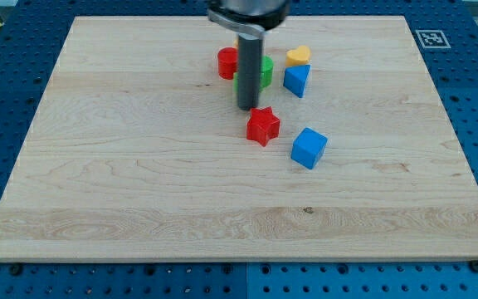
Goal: Move the green star to the right slightly
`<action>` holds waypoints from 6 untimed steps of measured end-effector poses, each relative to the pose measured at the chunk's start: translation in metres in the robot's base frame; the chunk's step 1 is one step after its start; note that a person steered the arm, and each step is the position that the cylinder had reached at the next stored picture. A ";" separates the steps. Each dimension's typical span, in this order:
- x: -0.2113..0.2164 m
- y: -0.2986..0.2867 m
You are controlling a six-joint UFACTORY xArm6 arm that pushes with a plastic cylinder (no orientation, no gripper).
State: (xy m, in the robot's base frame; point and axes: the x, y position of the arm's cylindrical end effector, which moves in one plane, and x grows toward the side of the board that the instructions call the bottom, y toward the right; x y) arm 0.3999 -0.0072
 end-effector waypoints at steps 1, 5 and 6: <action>-0.005 -0.036; 0.001 0.016; 0.003 0.037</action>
